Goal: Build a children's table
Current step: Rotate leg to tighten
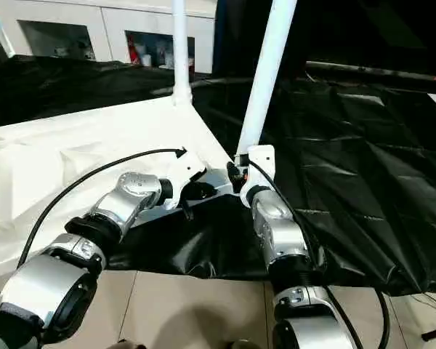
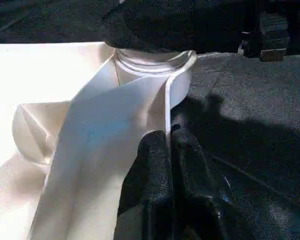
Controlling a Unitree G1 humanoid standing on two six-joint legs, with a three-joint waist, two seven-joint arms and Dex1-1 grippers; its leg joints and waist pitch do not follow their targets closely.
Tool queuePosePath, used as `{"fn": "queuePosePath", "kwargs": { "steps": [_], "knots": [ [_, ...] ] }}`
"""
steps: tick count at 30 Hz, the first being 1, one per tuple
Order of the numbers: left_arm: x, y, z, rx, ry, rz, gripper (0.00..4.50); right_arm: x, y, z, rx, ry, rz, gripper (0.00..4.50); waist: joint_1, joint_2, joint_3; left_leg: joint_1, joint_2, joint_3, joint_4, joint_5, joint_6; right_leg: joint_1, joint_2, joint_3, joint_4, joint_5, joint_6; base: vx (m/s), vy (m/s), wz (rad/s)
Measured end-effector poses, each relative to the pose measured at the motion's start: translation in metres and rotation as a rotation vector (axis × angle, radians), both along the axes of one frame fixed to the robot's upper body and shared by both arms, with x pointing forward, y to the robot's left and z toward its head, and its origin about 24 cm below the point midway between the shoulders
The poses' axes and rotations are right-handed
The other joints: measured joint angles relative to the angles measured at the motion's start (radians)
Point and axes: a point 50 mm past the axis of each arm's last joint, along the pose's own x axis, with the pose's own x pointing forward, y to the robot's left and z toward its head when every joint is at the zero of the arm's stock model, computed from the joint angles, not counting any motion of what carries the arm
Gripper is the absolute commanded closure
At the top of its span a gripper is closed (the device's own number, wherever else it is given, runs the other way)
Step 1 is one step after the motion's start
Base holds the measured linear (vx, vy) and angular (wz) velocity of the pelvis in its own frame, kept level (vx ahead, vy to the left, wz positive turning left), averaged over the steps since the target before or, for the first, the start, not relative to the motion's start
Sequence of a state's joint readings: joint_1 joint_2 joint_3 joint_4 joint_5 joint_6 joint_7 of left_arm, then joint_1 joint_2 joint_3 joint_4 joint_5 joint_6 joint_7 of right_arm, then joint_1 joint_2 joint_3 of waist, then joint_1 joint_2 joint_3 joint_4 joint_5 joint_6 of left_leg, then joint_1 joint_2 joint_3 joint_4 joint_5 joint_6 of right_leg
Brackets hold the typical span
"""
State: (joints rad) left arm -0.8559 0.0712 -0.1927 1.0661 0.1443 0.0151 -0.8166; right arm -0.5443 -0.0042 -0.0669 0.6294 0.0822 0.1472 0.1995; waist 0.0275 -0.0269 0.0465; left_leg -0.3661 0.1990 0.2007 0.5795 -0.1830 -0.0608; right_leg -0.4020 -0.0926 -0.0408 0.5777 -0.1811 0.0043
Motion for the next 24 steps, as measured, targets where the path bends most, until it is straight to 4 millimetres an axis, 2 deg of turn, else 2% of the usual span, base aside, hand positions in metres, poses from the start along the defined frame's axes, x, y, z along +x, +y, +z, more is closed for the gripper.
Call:
{"fn": "queuePosePath", "kwargs": {
  "steps": [1, 2, 5, 10, 16, 22, 23, 24],
  "knots": [
    [0.0, 0.004, 0.001, -0.001, -0.001, -0.014, 4.5, 0.0, -0.001, 0.001, -0.01, -0.008, 0.051, 1.72, -0.001, 0.003, 0.002, 0.0, 0.0, 0.0, -0.001, 0.0, 0.0, -0.001, 0.0, 0.0, 0.0, 0.001, 0.0, 0.0, 0.0, 0.0],
    [0.001, 0.009, 0.002, 0.0, -0.005, -0.027, 4.5, 0.0, -0.001, 0.001, -0.018, -0.014, 0.088, 1.54, -0.002, 0.006, 0.002, 0.0, 0.0, 0.0, -0.002, 0.0, 0.0, -0.002, 0.0, 0.0, 0.0, 0.004, 0.0, 0.0, 0.0, 0.0],
    [-0.001, 0.02, 0.005, -0.005, -0.006, -0.094, 4.5, -0.003, -0.007, 0.003, -0.038, -0.016, 0.222, 1.54, -0.001, 0.012, 0.005, 0.0, 0.0, -0.001, -0.005, 0.0, 0.0, -0.003, 0.0, -0.003, 0.0, 0.015, 0.001, 0.0, 0.0, 0.0],
    [-0.007, 0.033, 0.008, -0.014, 0.009, -0.221, 4.5, -0.016, -0.035, 0.009, -0.088, -0.034, 0.478, 1.54, 0.01, 0.025, 0.007, -0.002, 0.004, 0.0, -0.01, 0.0, 0.0, -0.005, 0.002, -0.005, 0.001, 0.017, -0.001, 0.033, -0.009, 0.02],
    [-0.016, 0.045, 0.01, -0.024, 0.053, -0.349, 4.5, -0.03, -0.056, 0.024, -0.098, -0.034, 0.754, 1.54, 0.029, 0.029, 0.008, -0.002, 0.006, 0.003, -0.008, 0.003, 0.006, -0.005, 0.003, -0.006, 0.001, 0.01, -0.009, 0.009, -0.001, 0.0],
    [-0.021, 0.048, 0.009, -0.017, 0.097, -0.419, 4.5, -0.036, -0.052, 0.023, -0.118, 0.004, 0.902, 1.54, 0.038, 0.028, 0.008, -0.002, 0.006, 0.005, -0.005, 0.003, 0.006, -0.005, 0.002, -0.005, 0.003, 0.01, -0.01, 0.0, 0.0, 0.0],
    [-0.021, 0.049, 0.009, -0.016, 0.1, -0.42, 4.5, -0.035, -0.052, 0.023, -0.117, 0.011, 0.911, 1.76, 0.038, 0.028, 0.008, -0.002, 0.006, 0.005, -0.004, 0.003, 0.006, -0.005, 0.001, -0.005, 0.004, 0.01, -0.01, 0.0, 0.0, 0.0],
    [-0.021, 0.049, 0.009, -0.015, 0.101, -0.42, 4.5, -0.034, -0.052, 0.023, -0.118, 0.016, 0.921, 1.76, 0.038, 0.027, 0.009, -0.002, 0.006, 0.005, -0.003, 0.003, 0.006, -0.005, 0.001, -0.005, 0.004, 0.01, -0.01, 0.0, 0.0, 0.0]
  ]
}}
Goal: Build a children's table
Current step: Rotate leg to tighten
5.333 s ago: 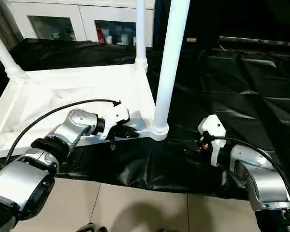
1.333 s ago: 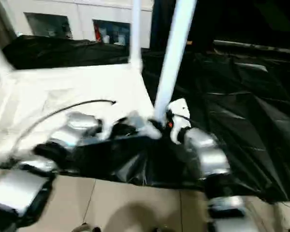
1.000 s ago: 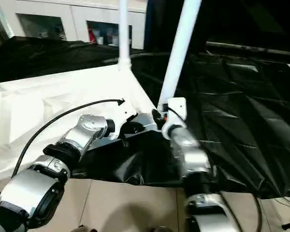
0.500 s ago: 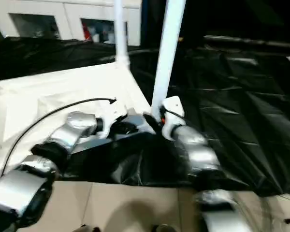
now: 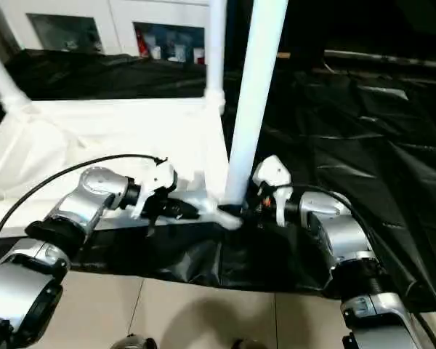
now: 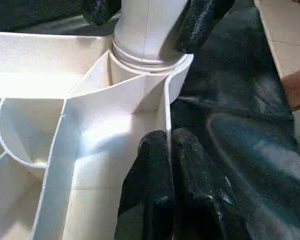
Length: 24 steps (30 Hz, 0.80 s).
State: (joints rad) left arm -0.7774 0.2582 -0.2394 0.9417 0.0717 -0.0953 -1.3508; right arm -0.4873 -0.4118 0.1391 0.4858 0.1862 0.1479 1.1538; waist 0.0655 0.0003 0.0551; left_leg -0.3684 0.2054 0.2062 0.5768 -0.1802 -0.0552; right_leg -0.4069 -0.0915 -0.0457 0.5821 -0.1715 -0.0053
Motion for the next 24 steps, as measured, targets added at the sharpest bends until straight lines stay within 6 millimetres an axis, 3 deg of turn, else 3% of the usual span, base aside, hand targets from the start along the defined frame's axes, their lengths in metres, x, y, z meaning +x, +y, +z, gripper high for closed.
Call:
{"fn": "queuePosePath", "kwargs": {
  "steps": [6, 13, 18, 24],
  "knots": [
    [0.0, 0.001, 0.001, 0.004, -0.005, 0.004, 4.5, 0.003, 0.003, 0.001, -0.006, 0.006, 0.025, 2.27, 0.001, -0.002, 0.0, 0.0, 0.001, 0.0, 0.003, -0.001, -0.002, 0.0, 0.0, 0.0, 0.004, 0.0, 0.0, 0.0, 0.0, 0.0],
    [0.002, 0.002, 0.0, 0.009, -0.018, 0.036, 4.5, 0.004, 0.005, -0.002, -0.01, -0.005, -0.009, 2.51, 0.002, -0.002, 0.0, 0.001, 0.001, 0.0, 0.009, -0.002, -0.004, 0.0, 0.0, 0.0, 0.011, 0.0, 0.0, 0.0, 0.0, 0.0],
    [0.012, -0.009, -0.004, 0.011, -0.069, 0.184, 4.5, 0.011, 0.013, -0.013, 0.049, -0.017, -0.299, 2.53, -0.006, -0.002, -0.001, 0.004, 0.001, -0.001, 0.01, -0.003, -0.006, 0.003, -0.001, 0.002, 0.012, 0.0, 0.001, 0.0, 0.0, 0.0],
    [0.019, -0.036, -0.007, 0.003, -0.087, 0.344, 4.5, 0.022, 0.033, -0.024, 0.103, -0.023, -0.72, 2.54, -0.031, -0.001, -0.002, 0.004, -0.002, -0.003, 0.01, -0.002, -0.006, 0.004, -0.001, 0.003, 0.006, -0.004, 0.007, 0.0, 0.0, 0.0]
  ]
}}
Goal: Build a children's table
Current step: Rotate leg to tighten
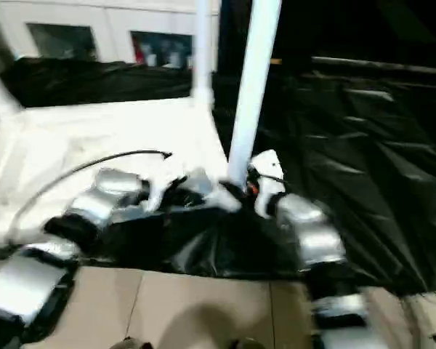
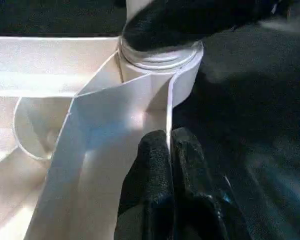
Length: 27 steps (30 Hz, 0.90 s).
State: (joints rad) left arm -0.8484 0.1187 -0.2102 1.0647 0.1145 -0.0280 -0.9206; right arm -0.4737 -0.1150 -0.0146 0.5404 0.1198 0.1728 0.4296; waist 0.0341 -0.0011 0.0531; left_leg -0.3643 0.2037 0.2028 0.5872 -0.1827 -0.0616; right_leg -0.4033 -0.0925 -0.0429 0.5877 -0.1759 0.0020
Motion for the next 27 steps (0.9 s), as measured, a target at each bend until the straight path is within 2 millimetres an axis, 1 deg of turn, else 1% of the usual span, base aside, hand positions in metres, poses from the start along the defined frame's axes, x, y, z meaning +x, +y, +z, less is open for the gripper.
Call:
{"fn": "queuePosePath", "kwargs": {
  "steps": [3, 5, 10, 11, 12, 13, 15, 17, 18, 19, 21, 24, 25, 27],
  "knots": [
    [0.0, -0.016, -0.002, -0.014, 0.007, 0.053, 4.5, 0.005, 0.004, -0.001, 0.011, 0.01, -0.153, 2.54, -0.003, 0.002, -0.001, 0.0, -0.001, -0.003, -0.001, 0.0, 0.0, 0.002, 0.0, -0.002, -0.007, 0.0, 0.0, 0.0, 0.0, 0.0],
    [0.0, -0.02, -0.004, -0.02, 0.018, 0.074, 4.5, 0.008, 0.012, -0.001, 0.011, 0.017, -0.223, 2.54, -0.006, 0.005, -0.003, 0.0, -0.001, -0.003, -0.001, 0.0, 0.0, 0.003, 0.0, -0.002, -0.01, 0.0, 0.0, 0.0, 0.0, 0.0],
    [0.0, -0.02, -0.004, -0.016, 0.015, 0.076, 4.5, 0.009, 0.015, 0.0, -0.001, 0.013, -0.244, 2.54, -0.007, 0.005, -0.004, 0.0, -0.002, -0.003, -0.001, 0.0, 0.0, 0.003, 0.0, -0.001, -0.011, 0.0, 0.0, 0.0, 0.0, 0.0],
    [0.0, -0.02, -0.004, -0.015, 0.014, 0.076, 4.5, 0.009, 0.016, 0.001, 0.0, 0.009, -0.242, 2.19, -0.007, 0.005, -0.004, 0.0, -0.002, -0.003, -0.001, 0.0, 0.0, 0.003, 0.0, -0.001, -0.011, 0.0, 0.0, 0.0, 0.0, 0.0],
    [0.0, -0.02, -0.004, -0.015, 0.013, 0.075, 4.5, 0.009, 0.016, 0.001, 0.001, 0.008, -0.241, 2.19, -0.007, 0.005, -0.004, 0.0, -0.002, -0.003, -0.001, 0.0, 0.0, 0.002, 0.0, -0.001, -0.011, 0.0, 0.0, 0.0, 0.0, 0.0],
    [0.0, -0.018, -0.004, -0.012, 0.007, 0.069, 4.5, 0.009, 0.016, 0.001, 0.004, 0.007, -0.233, 1.84, -0.008, 0.005, -0.003, 0.0, -0.002, -0.003, -0.002, 0.0, 0.0, 0.002, 0.0, -0.001, -0.011, 0.0, 0.0, 0.0, 0.0, 0.0],
    [0.0, -0.014, -0.003, -0.008, 0.003, 0.049, 4.5, 0.01, 0.017, 0.002, 0.022, 0.015, -0.212, 1.81, -0.01, 0.006, -0.003, 0.0, -0.002, -0.003, -0.003, 0.0, 0.0, 0.001, 0.0, -0.001, -0.011, 0.0, 0.0, 0.0, 0.0, 0.0],
    [0.0, -0.009, -0.001, -0.007, 0.002, 0.003, 4.5, 0.01, 0.008, 0.002, -0.002, 0.019, -0.15, 1.75, -0.011, 0.006, -0.002, -0.001, -0.002, -0.003, -0.005, 0.0, 0.0, 0.0, 0.0, -0.001, -0.011, 0.0, 0.0, 0.0, 0.0, 0.0],
    [-0.001, -0.007, 0.0, -0.011, 0.005, -0.022, 4.5, 0.009, 0.007, 0.002, -0.018, 0.018, -0.095, 1.75, -0.01, 0.004, -0.001, -0.002, -0.002, -0.003, -0.006, 0.0, 0.0, -0.001, 0.0, -0.001, -0.011, 0.002, -0.001, 0.0, 0.0, 0.0],
    [-0.001, -0.003, 0.001, -0.011, 0.007, -0.043, 4.5, 0.008, 0.002, 0.005, -0.035, 0.014, -0.035, 1.75, -0.007, 0.002, 0.0, -0.002, -0.002, -0.002, -0.007, 0.0, 0.0, -0.001, 0.0, -0.001, -0.011, 0.01, -0.002, 0.0, 0.0, 0.0],
    [-0.002, 0.002, 0.003, -0.012, 0.012, -0.079, 4.5, 0.006, -0.005, 0.007, -0.05, 0.013, 0.052, 1.75, -0.003, 0.002, 0.0, -0.002, -0.002, -0.002, -0.008, 0.0, 0.0, -0.001, 0.0, -0.002, -0.01, 0.016, -0.004, 0.028, -0.011, 0.02],
    [-0.004, 0.015, 0.005, -0.008, 0.026, -0.149, 4.5, -0.001, -0.012, 0.011, -0.07, 0.011, 0.249, 1.75, 0.003, 0.001, 0.0, -0.003, 0.0, -0.002, -0.012, 0.0, 0.001, -0.003, 0.001, -0.004, -0.009, 0.014, -0.001, 0.059, -0.021, 0.03],
    [-0.006, 0.02, 0.006, -0.007, 0.034, -0.18, 4.5, -0.005, -0.016, 0.014, -0.09, 0.009, 0.337, 1.75, 0.007, 0.001, 0.0, -0.003, 0.002, -0.002, -0.012, 0.003, 0.005, -0.003, 0.002, -0.005, -0.009, 0.012, 0.0, 0.058, -0.018, 0.0],
    [-0.009, 0.028, 0.007, -0.007, 0.05, -0.227, 4.5, -0.012, -0.021, 0.017, -0.105, 0.014, 0.453, 1.75, 0.016, 0.001, 0.0, -0.004, 0.003, -0.001, -0.012, 0.004, 0.006, -0.004, 0.003, -0.006, -0.008, 0.009, -0.003, 0.028, -0.005, -0.01]
  ]
}}
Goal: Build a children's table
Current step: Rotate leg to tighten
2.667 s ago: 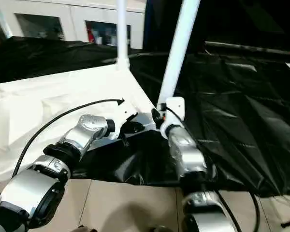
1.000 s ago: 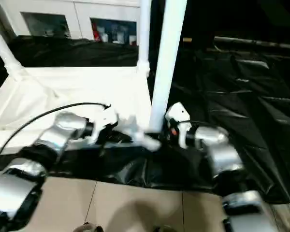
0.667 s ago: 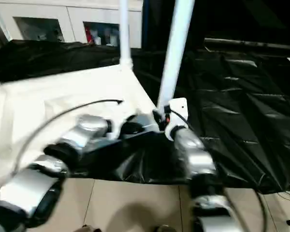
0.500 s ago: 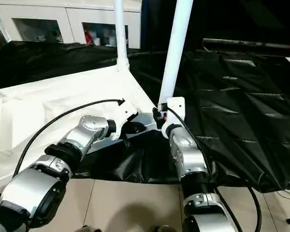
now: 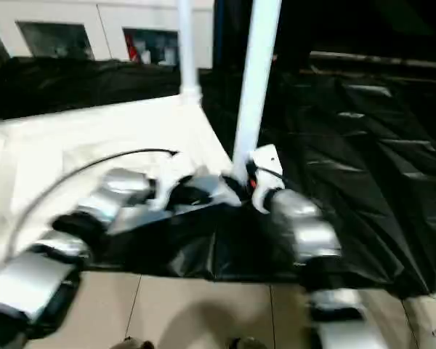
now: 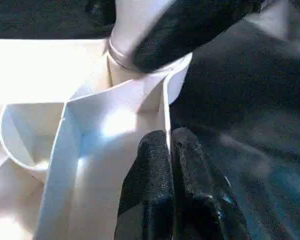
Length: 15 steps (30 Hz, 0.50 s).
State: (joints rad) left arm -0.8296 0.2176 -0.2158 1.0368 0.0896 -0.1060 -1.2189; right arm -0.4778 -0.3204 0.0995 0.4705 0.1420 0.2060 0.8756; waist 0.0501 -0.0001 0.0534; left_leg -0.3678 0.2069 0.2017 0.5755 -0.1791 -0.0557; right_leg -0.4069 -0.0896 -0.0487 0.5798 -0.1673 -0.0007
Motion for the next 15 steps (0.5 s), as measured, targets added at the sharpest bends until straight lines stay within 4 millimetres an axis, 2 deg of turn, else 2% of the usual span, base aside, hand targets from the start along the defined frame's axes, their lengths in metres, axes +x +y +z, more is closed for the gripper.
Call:
{"fn": "queuePosePath", "kwargs": {
  "steps": [4, 9, 10, 14, 15],
  "knots": [
    [-0.004, 0.01, 0.002, 0.014, 0.048, -0.078, 4.5, -0.008, -0.004, 0.005, -0.041, 0.018, 0.192, 1.75, 0.011, 0.0, 0.0, -0.001, 0.0, 0.003, 0.001, -0.002, 0.002, -0.001, -0.001, 0.001, 0.0, -0.002, -0.002, 0.0, 0.0, 0.0],
    [-0.009, 0.014, 0.001, 0.022, 0.084, -0.129, 4.5, -0.013, -0.004, 0.007, -0.04, 0.05, 0.305, 1.75, 0.021, 0.0, 0.0, -0.001, 0.0, 0.004, 0.004, -0.002, 0.002, -0.001, -0.002, 0.002, 0.003, -0.002, -0.002, 0.0, 0.0, 0.0],
    [-0.009, 0.013, 0.001, 0.021, 0.09, -0.133, 4.5, -0.013, -0.003, 0.007, -0.035, 0.053, 0.314, 2.03, 0.023, 0.0, 0.0, 0.0, 0.0, 0.004, 0.006, -0.002, 0.0, -0.001, -0.002, 0.003, 0.004, -0.002, -0.002, 0.0, 0.0, 0.0],
    [-0.01, 0.014, 0.0, 0.02, 0.094, -0.135, 4.5, -0.013, -0.002, 0.007, -0.031, 0.052, 0.317, 2.22, 0.024, 0.0, 0.0, 0.0, 0.0, 0.004, 0.01, -0.005, -0.004, -0.001, -0.003, 0.004, 0.008, -0.002, -0.002, 0.0, 0.0, 0.0],
    [-0.01, 0.013, 0.0, 0.02, 0.094, -0.135, 4.5, -0.013, -0.002, 0.007, -0.031, 0.053, 0.317, 2.39, 0.024, 0.0, 0.0, 0.0, 0.0, 0.004, 0.01, -0.005, -0.004, -0.001, -0.003, 0.004, 0.009, -0.002, -0.002, 0.0, 0.0, 0.0]
  ]
}}
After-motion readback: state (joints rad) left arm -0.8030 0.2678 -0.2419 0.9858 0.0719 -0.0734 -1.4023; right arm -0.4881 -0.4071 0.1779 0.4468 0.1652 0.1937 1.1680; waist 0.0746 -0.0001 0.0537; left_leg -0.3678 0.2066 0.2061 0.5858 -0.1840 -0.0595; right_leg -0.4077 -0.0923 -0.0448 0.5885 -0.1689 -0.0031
